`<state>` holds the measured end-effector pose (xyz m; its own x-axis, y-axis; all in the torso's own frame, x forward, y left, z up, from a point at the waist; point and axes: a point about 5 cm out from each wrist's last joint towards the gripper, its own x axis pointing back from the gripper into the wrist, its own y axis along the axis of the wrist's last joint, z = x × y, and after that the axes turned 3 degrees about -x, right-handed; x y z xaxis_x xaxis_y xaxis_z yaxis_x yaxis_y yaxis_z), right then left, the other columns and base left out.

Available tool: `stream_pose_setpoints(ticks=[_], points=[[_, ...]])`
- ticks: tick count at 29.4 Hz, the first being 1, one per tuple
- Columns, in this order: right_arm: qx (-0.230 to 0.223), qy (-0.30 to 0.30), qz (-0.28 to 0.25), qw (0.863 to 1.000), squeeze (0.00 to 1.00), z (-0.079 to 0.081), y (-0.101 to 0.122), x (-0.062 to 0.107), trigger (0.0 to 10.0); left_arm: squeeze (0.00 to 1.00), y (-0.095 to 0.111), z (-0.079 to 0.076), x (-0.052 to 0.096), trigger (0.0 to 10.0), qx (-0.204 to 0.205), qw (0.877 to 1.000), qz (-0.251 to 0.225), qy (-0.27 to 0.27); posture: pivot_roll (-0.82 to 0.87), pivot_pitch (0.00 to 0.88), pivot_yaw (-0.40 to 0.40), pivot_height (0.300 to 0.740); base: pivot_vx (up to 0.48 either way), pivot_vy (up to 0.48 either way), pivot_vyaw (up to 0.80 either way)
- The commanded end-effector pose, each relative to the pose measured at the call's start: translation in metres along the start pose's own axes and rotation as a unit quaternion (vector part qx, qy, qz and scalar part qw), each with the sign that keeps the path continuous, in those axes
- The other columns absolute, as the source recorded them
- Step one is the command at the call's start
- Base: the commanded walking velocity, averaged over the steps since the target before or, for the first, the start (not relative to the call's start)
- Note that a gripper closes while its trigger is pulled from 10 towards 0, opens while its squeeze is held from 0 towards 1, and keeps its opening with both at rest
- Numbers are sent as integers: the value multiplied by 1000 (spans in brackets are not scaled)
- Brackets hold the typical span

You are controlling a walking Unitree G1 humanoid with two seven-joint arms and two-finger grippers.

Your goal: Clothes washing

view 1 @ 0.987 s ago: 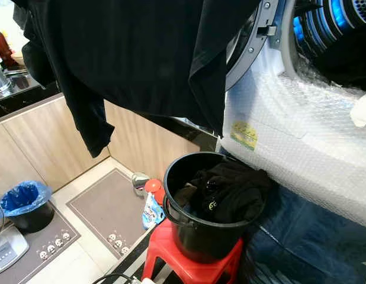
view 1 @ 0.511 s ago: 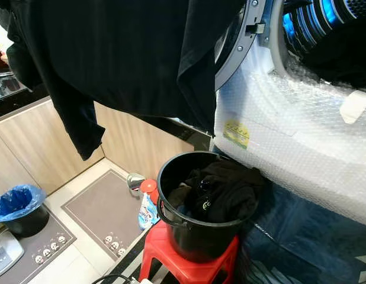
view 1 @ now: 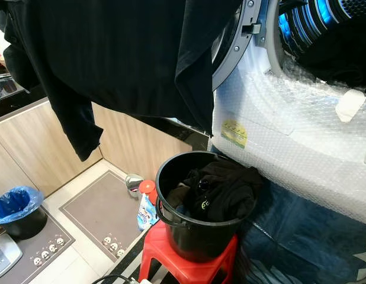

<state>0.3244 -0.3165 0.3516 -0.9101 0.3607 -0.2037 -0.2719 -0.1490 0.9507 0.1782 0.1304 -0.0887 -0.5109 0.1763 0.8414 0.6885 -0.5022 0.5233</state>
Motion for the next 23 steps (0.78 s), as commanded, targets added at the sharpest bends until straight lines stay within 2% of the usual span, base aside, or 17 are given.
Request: stream_pose_setpoints(ticks=[1,7,8,9,18,21,23], points=[[0,6,-2,1000,0,2,2,2,10000,0,-21,-6,3,10000,5,999,43,-11,-158,65,56,740,0,0,0],[8,20,-8,1000,0,5,2,5,10000,0,-21,-6,3,10000,4,999,44,-11,-158,65,57,740,0,0,0],[-1,340,-53,939,0,50,-11,66,10000,0,-21,-6,3,10000,0,999,44,-12,-164,66,61,740,0,0,0],[-8,468,-68,881,0,66,-16,101,10000,0,-21,-6,3,10000,-1,999,44,-13,-164,66,61,740,0,0,0],[-2,469,-71,881,0,67,-15,101,10000,0,-21,-6,3,10000,0,999,43,-13,-163,62,58,740,0,0,0],[-1,474,-72,877,0,65,-16,106,10000,0,-21,-6,3,10000,0,999,43,-13,-163,62,58,740,0,0,0],[0,487,-73,870,0,63,-17,112,10000,0,-21,-6,3,10000,-1,999,44,-13,-166,59,62,740,0,0,0]])
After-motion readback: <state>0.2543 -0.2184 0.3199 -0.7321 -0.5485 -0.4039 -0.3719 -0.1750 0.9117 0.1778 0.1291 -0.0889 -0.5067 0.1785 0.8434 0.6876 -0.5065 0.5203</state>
